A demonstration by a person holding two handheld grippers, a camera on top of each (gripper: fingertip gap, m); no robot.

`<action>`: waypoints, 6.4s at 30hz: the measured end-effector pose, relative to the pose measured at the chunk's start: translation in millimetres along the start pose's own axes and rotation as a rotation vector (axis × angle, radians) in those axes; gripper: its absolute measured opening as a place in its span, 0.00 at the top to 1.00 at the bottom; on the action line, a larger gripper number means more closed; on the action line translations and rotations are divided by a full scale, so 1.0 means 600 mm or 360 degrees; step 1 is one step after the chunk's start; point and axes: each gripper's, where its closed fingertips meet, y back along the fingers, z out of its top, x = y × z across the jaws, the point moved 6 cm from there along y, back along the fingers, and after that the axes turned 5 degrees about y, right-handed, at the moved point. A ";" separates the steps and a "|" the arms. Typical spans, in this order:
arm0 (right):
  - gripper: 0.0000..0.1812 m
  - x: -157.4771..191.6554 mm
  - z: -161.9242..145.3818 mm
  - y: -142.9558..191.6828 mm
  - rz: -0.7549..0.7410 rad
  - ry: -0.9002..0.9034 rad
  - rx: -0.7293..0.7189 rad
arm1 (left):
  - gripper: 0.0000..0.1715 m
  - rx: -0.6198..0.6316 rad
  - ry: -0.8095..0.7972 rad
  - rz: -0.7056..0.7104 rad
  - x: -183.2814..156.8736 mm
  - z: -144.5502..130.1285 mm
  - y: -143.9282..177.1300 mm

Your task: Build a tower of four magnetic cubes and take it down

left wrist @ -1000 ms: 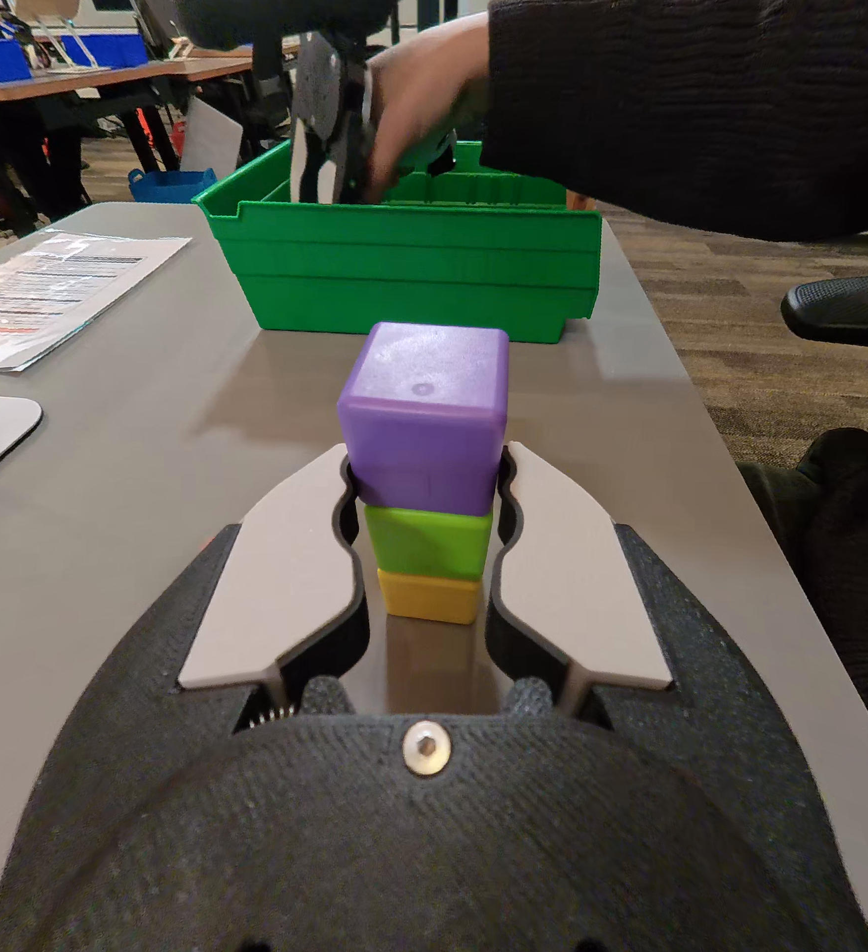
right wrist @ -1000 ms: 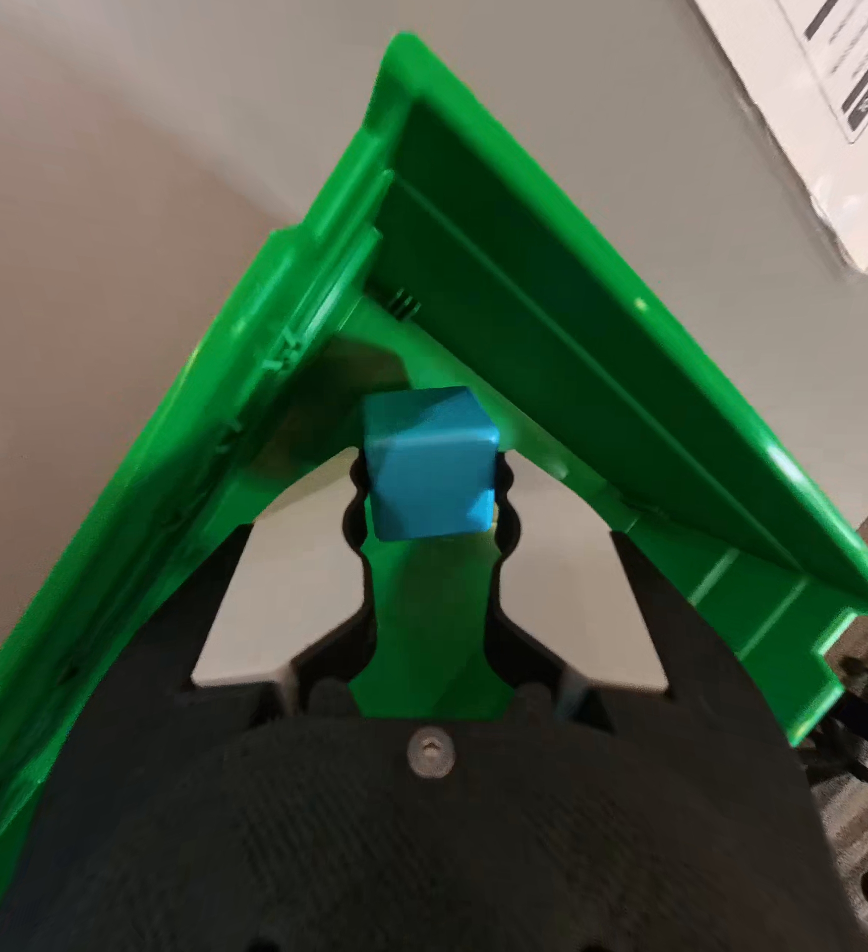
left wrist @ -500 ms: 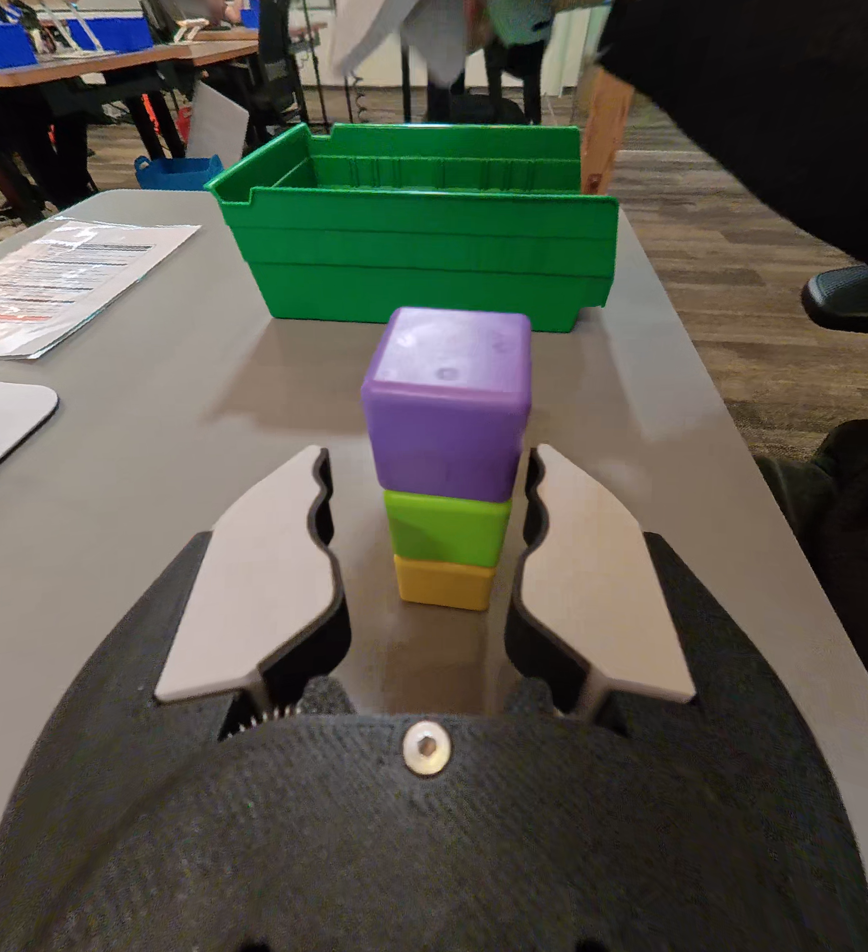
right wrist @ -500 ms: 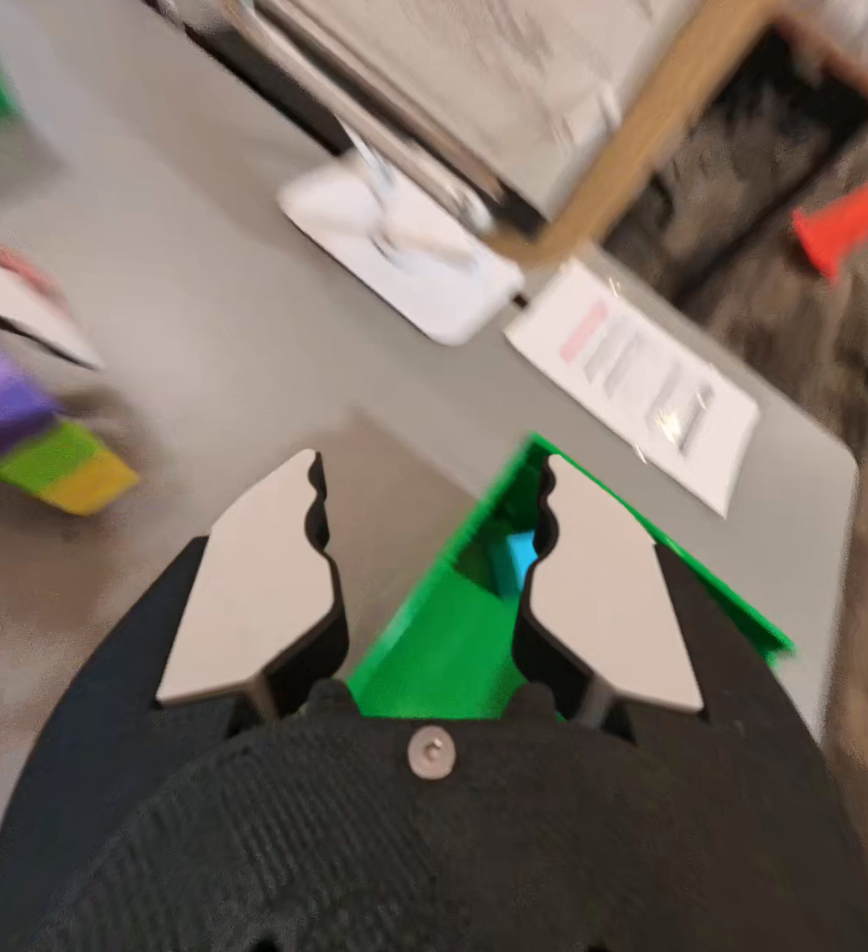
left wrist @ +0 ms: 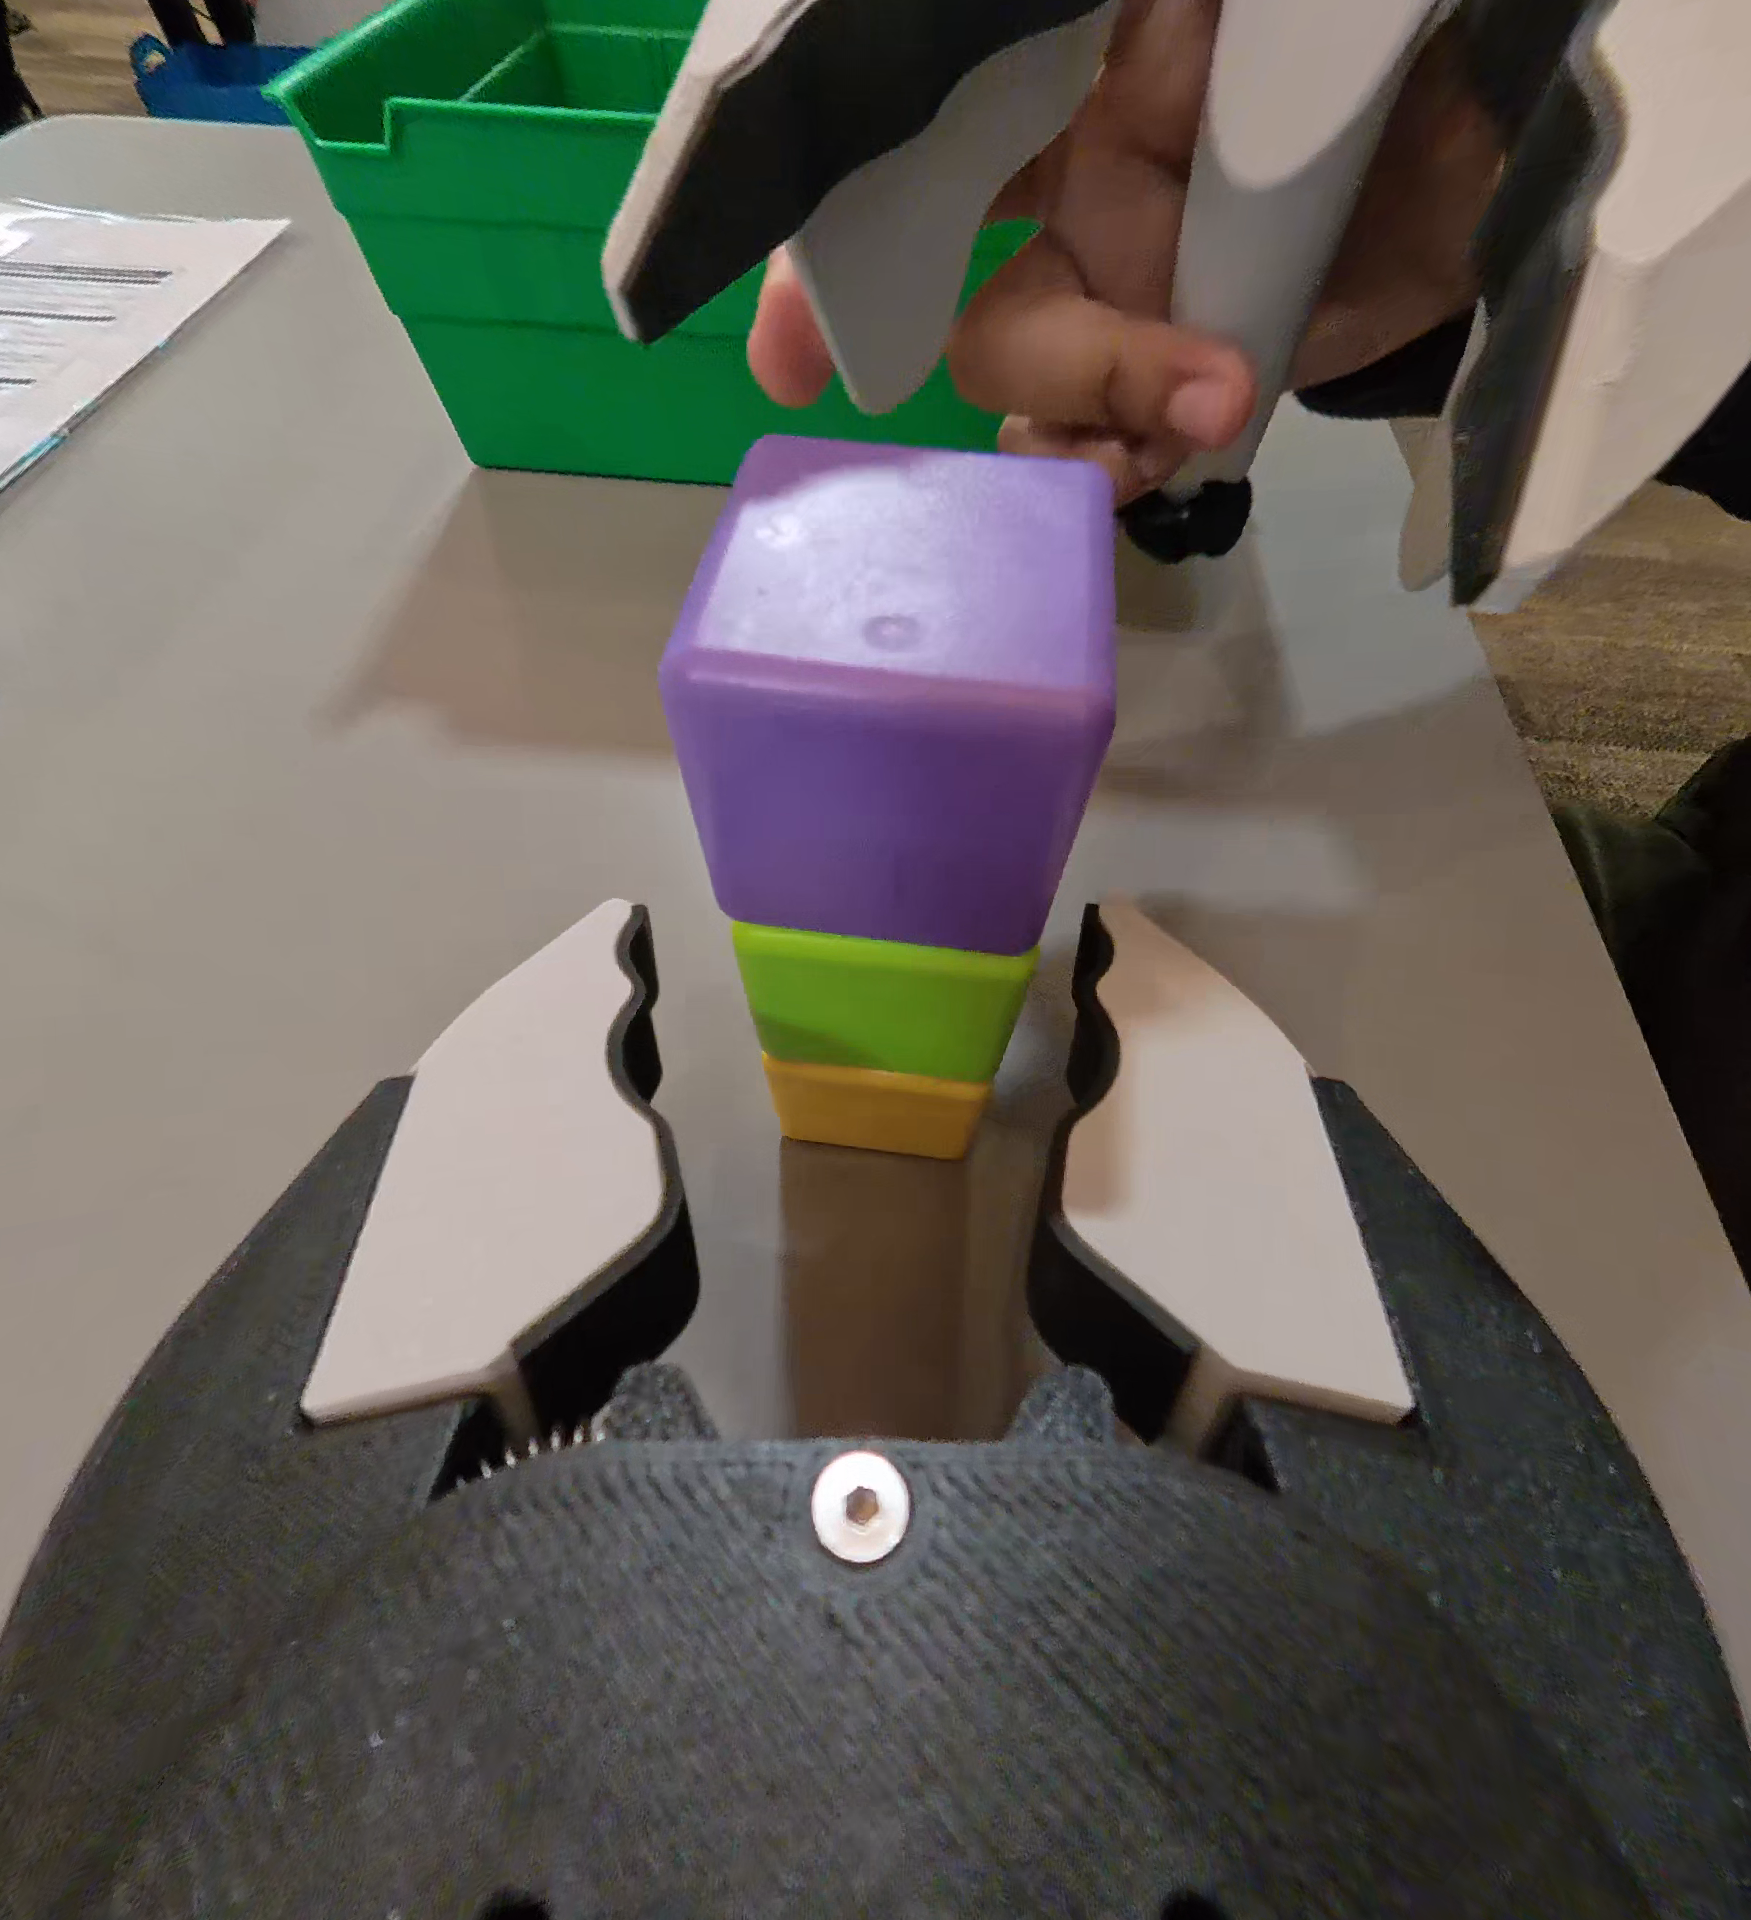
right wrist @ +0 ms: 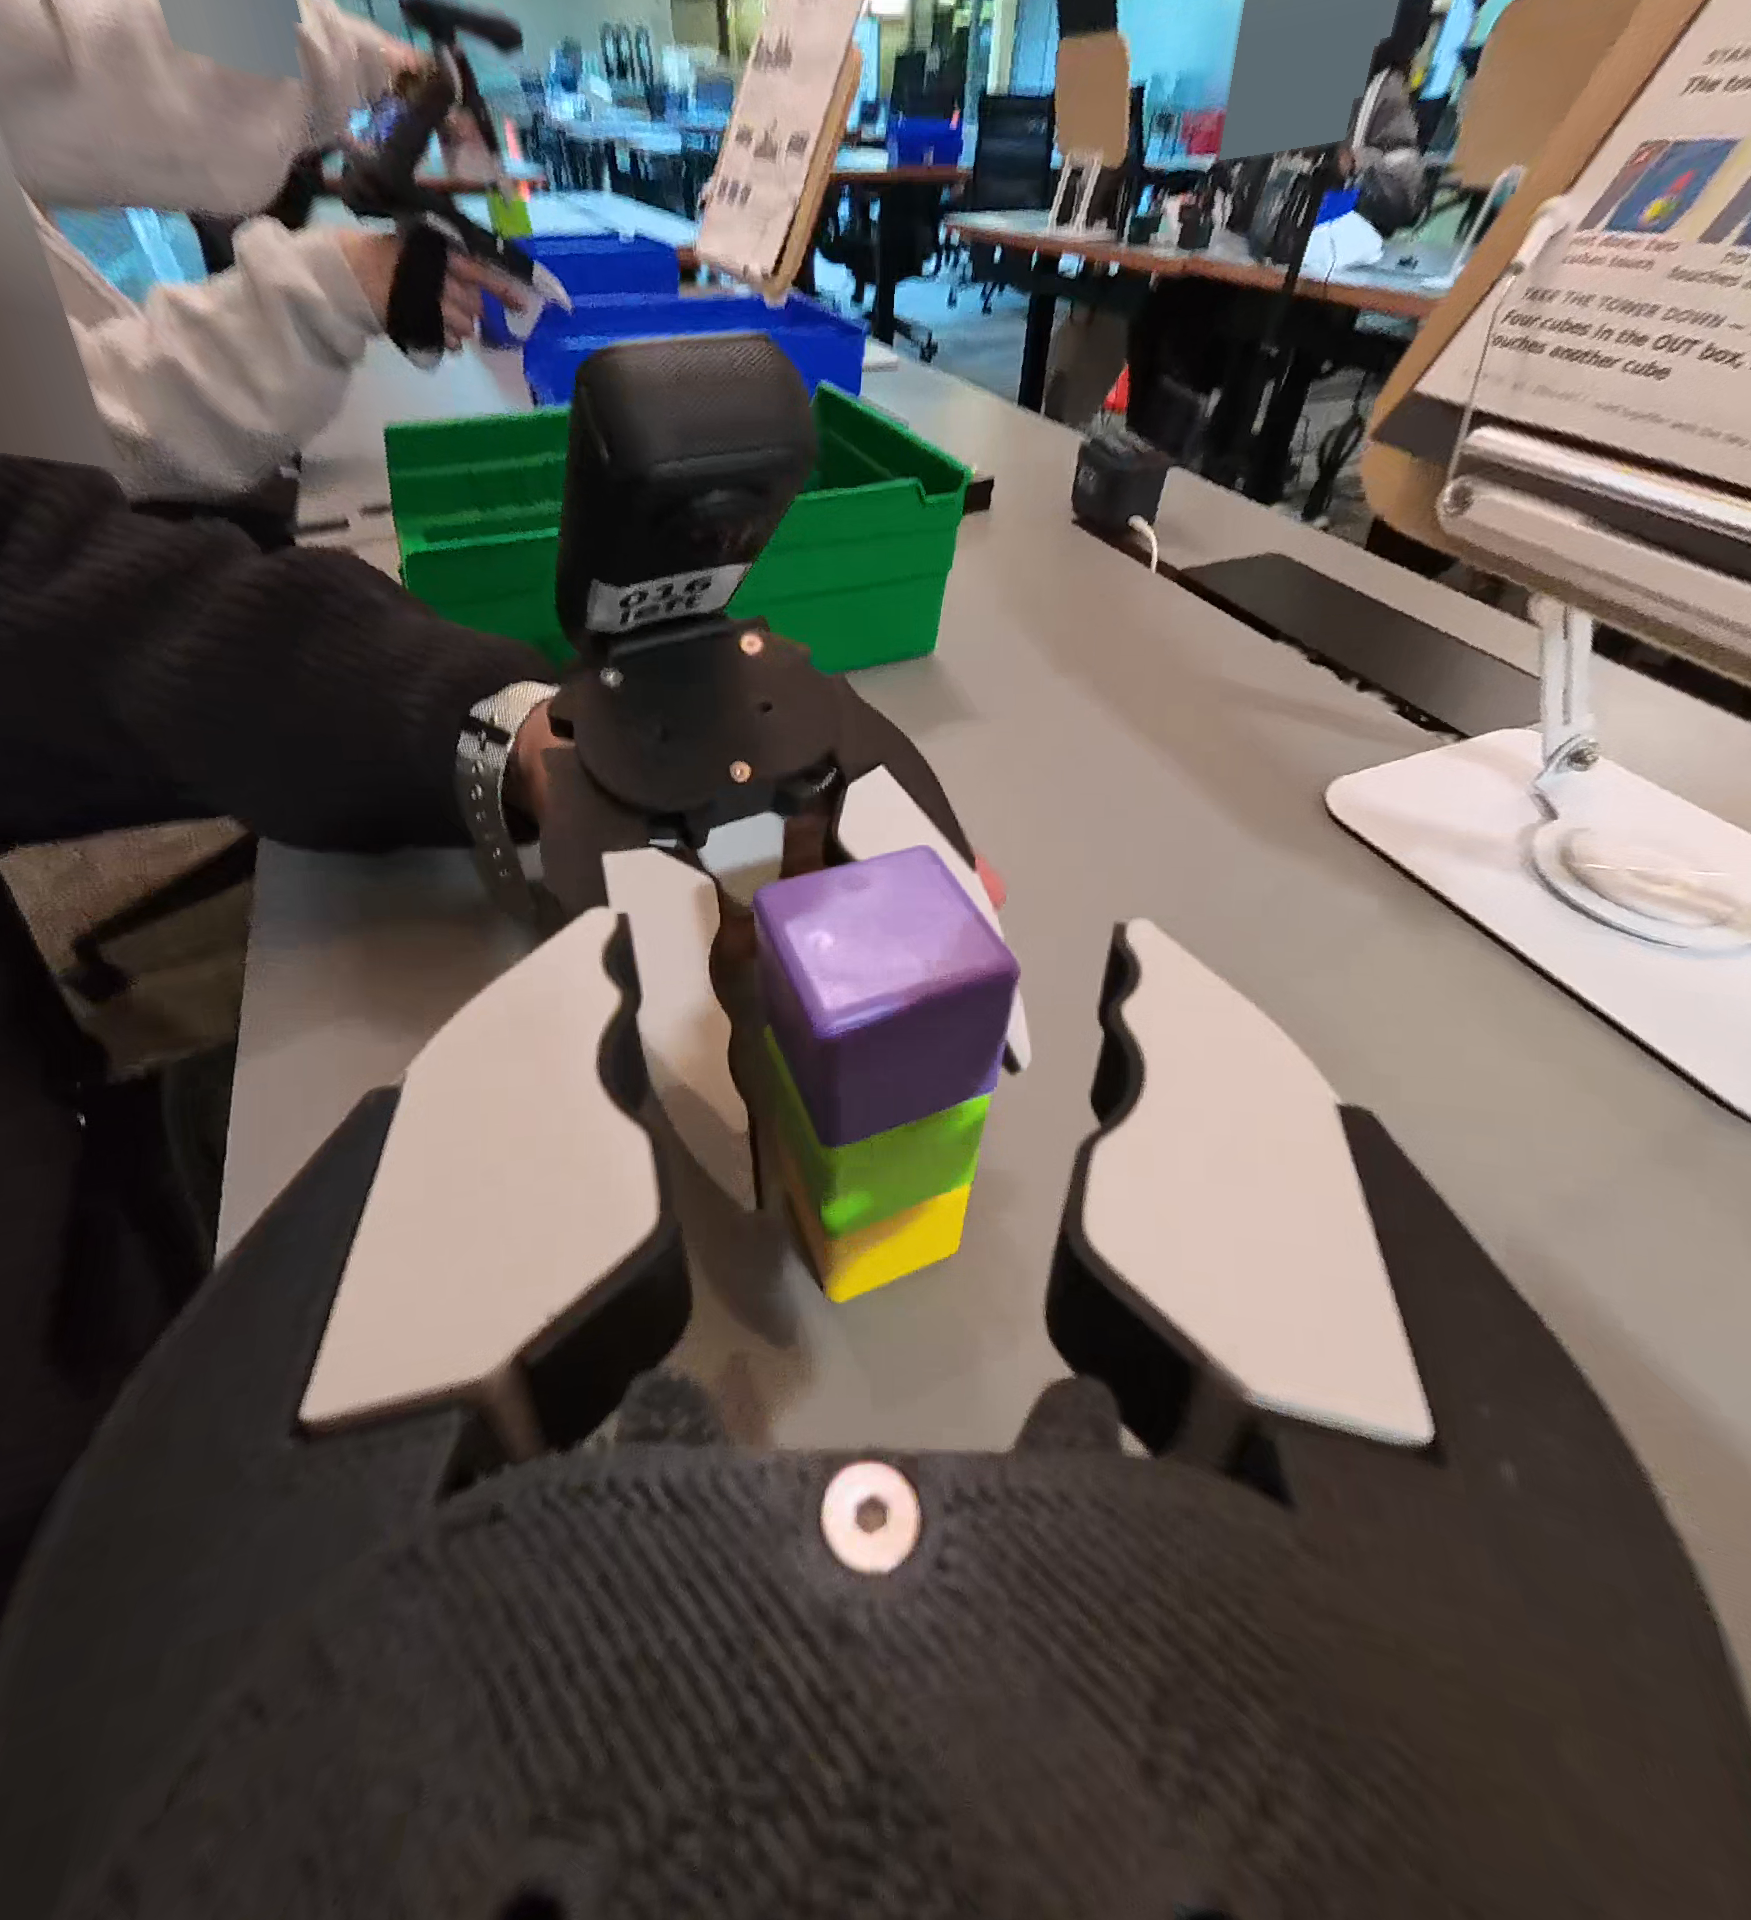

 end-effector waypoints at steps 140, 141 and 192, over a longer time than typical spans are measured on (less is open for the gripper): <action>0.68 0.000 -0.075 -0.045 -0.0226 -0.0015 0.0164 | 0.72 0.0513 0.0095 -0.0115 0.002 -0.047 -0.020; 0.68 -0.006 -0.066 -0.040 -0.0269 -0.0041 0.0125 | 0.72 0.0550 0.0079 -0.0105 0.002 -0.051 -0.020; 0.64 -0.212 -0.143 0.304 -0.1109 -0.0146 0.1188 | 0.71 0.0541 0.0157 -0.0118 0.010 -0.050 -0.020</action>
